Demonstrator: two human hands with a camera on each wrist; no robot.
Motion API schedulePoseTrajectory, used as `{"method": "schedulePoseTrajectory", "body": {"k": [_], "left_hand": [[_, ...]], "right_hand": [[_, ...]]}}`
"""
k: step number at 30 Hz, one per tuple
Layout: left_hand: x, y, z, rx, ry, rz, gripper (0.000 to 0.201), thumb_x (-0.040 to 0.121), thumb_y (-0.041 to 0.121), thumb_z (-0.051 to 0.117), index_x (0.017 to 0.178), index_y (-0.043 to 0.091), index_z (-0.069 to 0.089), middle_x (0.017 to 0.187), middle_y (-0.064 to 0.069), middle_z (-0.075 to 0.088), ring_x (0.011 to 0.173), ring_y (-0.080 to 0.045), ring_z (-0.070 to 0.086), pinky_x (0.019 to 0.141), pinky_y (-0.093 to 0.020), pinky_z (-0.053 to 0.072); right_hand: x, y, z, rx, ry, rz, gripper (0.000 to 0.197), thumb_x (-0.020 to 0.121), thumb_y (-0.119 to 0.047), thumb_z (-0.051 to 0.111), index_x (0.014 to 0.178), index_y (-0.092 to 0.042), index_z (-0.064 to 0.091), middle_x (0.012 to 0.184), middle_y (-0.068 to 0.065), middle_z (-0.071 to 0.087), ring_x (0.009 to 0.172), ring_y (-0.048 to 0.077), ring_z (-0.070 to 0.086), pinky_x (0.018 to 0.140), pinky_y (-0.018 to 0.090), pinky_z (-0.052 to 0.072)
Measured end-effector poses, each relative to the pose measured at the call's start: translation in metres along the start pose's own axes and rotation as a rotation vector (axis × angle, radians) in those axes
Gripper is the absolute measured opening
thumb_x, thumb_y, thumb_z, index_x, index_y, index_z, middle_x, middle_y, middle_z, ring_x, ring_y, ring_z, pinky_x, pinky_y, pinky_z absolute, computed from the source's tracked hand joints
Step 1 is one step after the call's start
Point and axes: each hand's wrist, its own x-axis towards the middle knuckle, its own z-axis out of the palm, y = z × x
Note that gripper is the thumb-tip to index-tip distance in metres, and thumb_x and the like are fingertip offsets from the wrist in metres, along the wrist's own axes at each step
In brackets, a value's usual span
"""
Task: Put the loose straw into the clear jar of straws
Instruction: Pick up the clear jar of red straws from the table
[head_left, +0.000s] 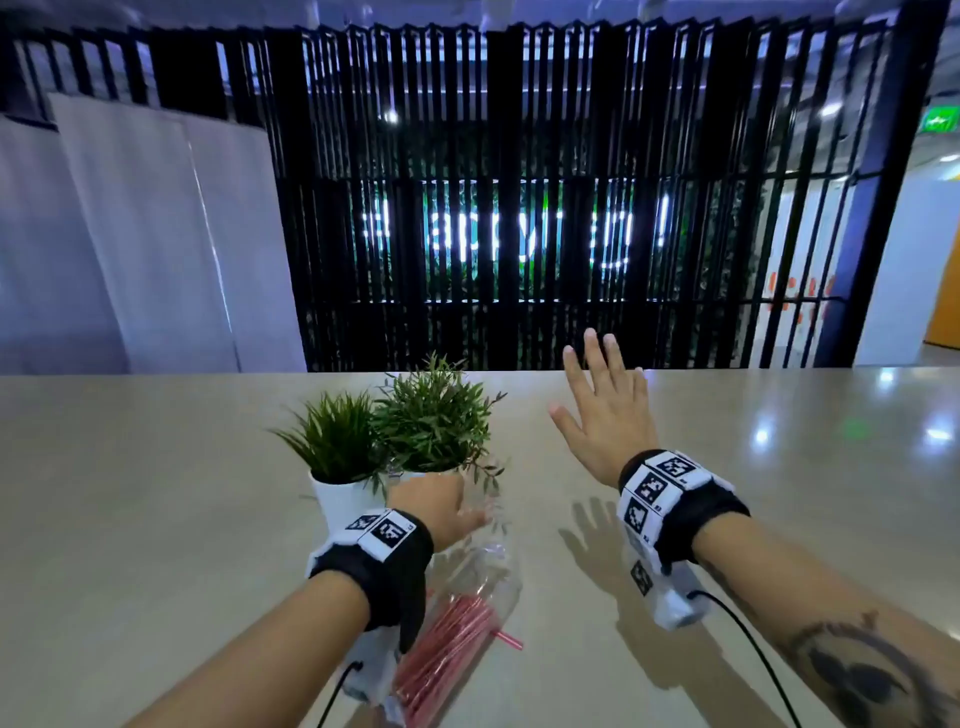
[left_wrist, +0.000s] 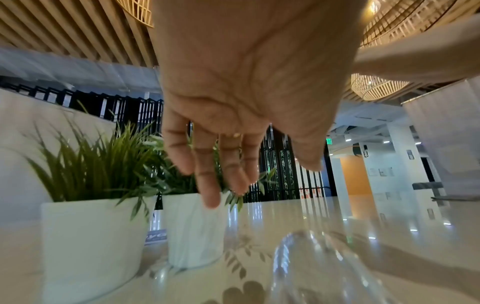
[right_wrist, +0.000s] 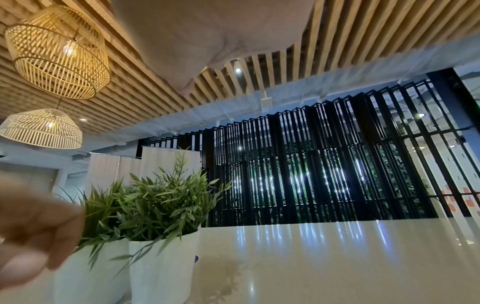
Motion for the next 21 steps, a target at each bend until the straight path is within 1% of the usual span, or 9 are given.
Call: {"method": "schedulePoseTrajectory", "body": {"k": [2, 4, 7, 9, 13, 15, 17, 18, 21], "left_hand": [[0.002, -0.002, 0.012, 0.046, -0.18, -0.08, 0.067, 0.08, 0.064, 0.043, 0.121, 0.011, 0.045, 0.122, -0.012, 0.058, 0.112, -0.028, 0.053, 0.089, -0.037, 0.043], [0.0, -0.003, 0.023, 0.039, -0.315, -0.104, 0.082, 0.075, 0.071, 0.043, 0.131, 0.011, 0.039, 0.133, -0.012, 0.051, 0.121, -0.029, 0.048, 0.095, -0.038, 0.04], [-0.001, 0.004, 0.029, 0.066, -0.521, -0.065, 0.079, 0.078, 0.06, 0.053, 0.137, 0.011, 0.033, 0.143, -0.012, 0.041, 0.128, -0.029, 0.041, 0.101, -0.038, 0.035], [-0.001, 0.008, 0.03, 0.057, -0.555, -0.051, 0.078, 0.077, 0.055, 0.059, 0.136, 0.011, 0.033, 0.141, -0.012, 0.043, 0.124, -0.029, 0.045, 0.099, -0.038, 0.037], [-0.003, 0.011, 0.031, 0.011, -0.566, -0.053, 0.079, 0.075, 0.048, 0.064, 0.135, 0.01, 0.031, 0.138, -0.013, 0.046, 0.121, -0.031, 0.046, 0.091, -0.037, 0.039], [-0.002, 0.011, 0.031, 0.012, -0.583, -0.048, 0.08, 0.074, 0.048, 0.065, 0.134, 0.008, 0.032, 0.136, -0.013, 0.047, 0.121, -0.031, 0.047, 0.091, -0.036, 0.038], [-0.001, 0.011, 0.032, 0.011, -0.613, -0.052, 0.084, 0.07, 0.054, 0.066, 0.134, 0.008, 0.034, 0.136, -0.013, 0.048, 0.121, -0.031, 0.047, 0.097, -0.039, 0.038], [0.0, 0.01, 0.033, 0.011, -0.627, -0.062, 0.086, 0.068, 0.057, 0.066, 0.133, 0.01, 0.035, 0.135, -0.012, 0.049, 0.12, -0.031, 0.047, 0.097, -0.04, 0.038], [-0.002, 0.011, 0.032, -0.039, -0.634, -0.059, 0.079, 0.071, 0.053, 0.065, 0.132, 0.011, 0.036, 0.134, -0.012, 0.05, 0.114, -0.029, 0.051, 0.091, -0.038, 0.039]], "right_hand": [[0.0, 0.003, 0.005, -0.018, -0.013, 0.022, 0.063, 0.093, -0.046, 0.022, 0.144, -0.021, -0.006, 0.156, 0.003, -0.019, 0.142, 0.02, -0.02, 0.116, 0.048, -0.002], [-0.002, 0.007, 0.011, -0.015, -0.024, 0.031, 0.063, 0.093, -0.044, 0.024, 0.145, -0.02, -0.005, 0.156, 0.004, -0.017, 0.143, 0.021, -0.018, 0.116, 0.049, -0.001], [-0.007, 0.009, 0.02, 0.012, -0.021, 0.023, 0.063, 0.093, -0.039, 0.029, 0.145, -0.02, -0.003, 0.157, 0.005, -0.015, 0.143, 0.022, -0.016, 0.116, 0.05, 0.002], [-0.009, 0.011, 0.023, 0.022, -0.016, 0.02, 0.064, 0.093, -0.035, 0.031, 0.145, -0.021, -0.004, 0.156, 0.005, -0.016, 0.144, 0.022, -0.016, 0.116, 0.051, 0.003], [-0.013, 0.013, 0.027, 0.023, -0.017, 0.012, 0.063, 0.093, -0.032, 0.032, 0.145, -0.021, -0.004, 0.156, 0.006, -0.017, 0.144, 0.022, -0.015, 0.115, 0.051, 0.003], [-0.014, 0.014, 0.026, 0.035, -0.009, 0.012, 0.063, 0.093, -0.032, 0.032, 0.145, -0.02, -0.003, 0.156, 0.006, -0.016, 0.144, 0.023, -0.014, 0.115, 0.051, 0.004], [-0.014, 0.015, 0.024, 0.052, -0.005, 0.02, 0.064, 0.093, -0.032, 0.033, 0.145, -0.021, -0.003, 0.156, 0.006, -0.017, 0.144, 0.022, -0.015, 0.115, 0.052, 0.004], [-0.014, 0.015, 0.023, 0.059, -0.008, 0.025, 0.064, 0.093, -0.032, 0.033, 0.145, -0.022, -0.004, 0.156, 0.006, -0.018, 0.144, 0.022, -0.016, 0.115, 0.052, 0.004], [-0.014, 0.015, 0.019, 0.08, -0.005, 0.025, 0.064, 0.093, -0.032, 0.033, 0.145, -0.023, -0.004, 0.156, 0.005, -0.018, 0.143, 0.021, -0.017, 0.115, 0.051, 0.003]]}}
